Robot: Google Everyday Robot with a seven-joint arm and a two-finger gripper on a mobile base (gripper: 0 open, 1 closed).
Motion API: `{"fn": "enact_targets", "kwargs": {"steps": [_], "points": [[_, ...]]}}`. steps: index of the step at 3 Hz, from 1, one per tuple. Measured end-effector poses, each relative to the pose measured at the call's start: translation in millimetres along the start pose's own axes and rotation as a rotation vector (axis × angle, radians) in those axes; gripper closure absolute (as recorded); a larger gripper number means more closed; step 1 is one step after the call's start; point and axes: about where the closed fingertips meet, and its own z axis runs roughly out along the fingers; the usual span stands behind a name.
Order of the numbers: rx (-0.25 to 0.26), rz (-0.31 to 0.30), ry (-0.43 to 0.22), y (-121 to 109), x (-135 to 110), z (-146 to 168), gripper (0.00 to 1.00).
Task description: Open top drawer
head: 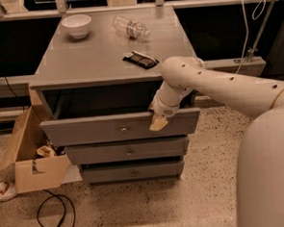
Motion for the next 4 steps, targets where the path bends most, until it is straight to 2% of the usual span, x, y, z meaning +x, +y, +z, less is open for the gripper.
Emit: {"fn": "enact_targets", "kwargs": {"steps": [1, 2, 3, 4], "points": [[0.000, 0.000, 0.000, -1.7, -4.4, -7.4, 0.88], [0.000, 0.000, 0.000, -1.9, -5.1, -9.5, 1.00], [0.000, 0.000, 0.000, -1.9, -5.1, -9.5, 0.84], [0.000, 0.000, 0.000, -1.8, -5.1, -9.5, 0.61]]}}
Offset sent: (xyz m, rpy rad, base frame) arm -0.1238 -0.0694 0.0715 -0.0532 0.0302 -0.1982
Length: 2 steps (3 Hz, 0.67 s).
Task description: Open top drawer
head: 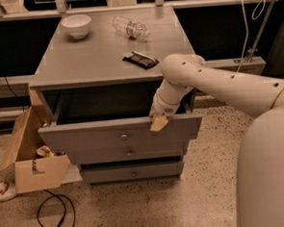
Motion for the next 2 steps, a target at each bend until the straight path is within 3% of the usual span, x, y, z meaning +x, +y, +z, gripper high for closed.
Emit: {"fn": "enact_targets", "kwargs": {"steps": [1, 2], "points": [[0.000, 0.000, 0.000, 0.0, 0.0, 0.0, 0.38], [-0.035, -0.009, 0.009, 4.9, 2.6, 5.9, 0.15]]}}
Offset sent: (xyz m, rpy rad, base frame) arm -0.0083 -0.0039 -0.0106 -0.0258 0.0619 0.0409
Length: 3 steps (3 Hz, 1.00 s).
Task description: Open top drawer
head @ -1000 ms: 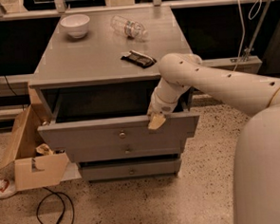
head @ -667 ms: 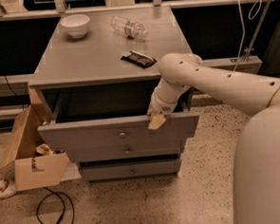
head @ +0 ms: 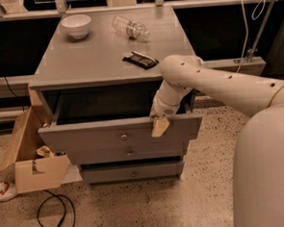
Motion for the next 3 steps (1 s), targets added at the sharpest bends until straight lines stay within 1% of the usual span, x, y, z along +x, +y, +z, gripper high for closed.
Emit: {"fn": "enact_targets", "kwargs": {"steps": [1, 2, 3], "points": [[-0.020, -0.005, 0.011, 7, 2, 0, 0.00], [-0.054, -0.011, 0.036, 19, 1, 1, 0.04], [-0.093, -0.006, 0.063, 28, 3, 4, 0.27]]}}
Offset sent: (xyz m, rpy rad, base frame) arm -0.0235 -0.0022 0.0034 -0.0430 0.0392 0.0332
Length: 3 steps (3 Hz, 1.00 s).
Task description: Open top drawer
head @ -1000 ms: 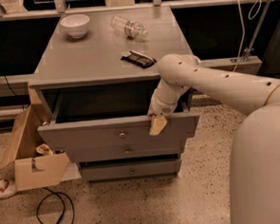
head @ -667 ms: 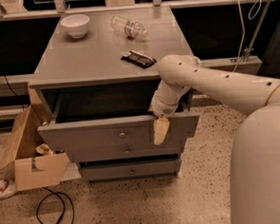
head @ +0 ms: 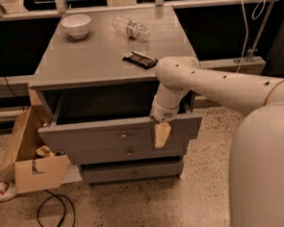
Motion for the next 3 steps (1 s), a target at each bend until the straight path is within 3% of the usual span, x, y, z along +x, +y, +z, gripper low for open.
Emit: {"fn": "enact_targets", "kwargs": {"steps": [1, 3], "points": [[-0.044, 0.019, 0.056, 21, 5, -3, 0.50], [-0.041, 0.068, 0.058, 55, 11, -11, 1.00]]}}
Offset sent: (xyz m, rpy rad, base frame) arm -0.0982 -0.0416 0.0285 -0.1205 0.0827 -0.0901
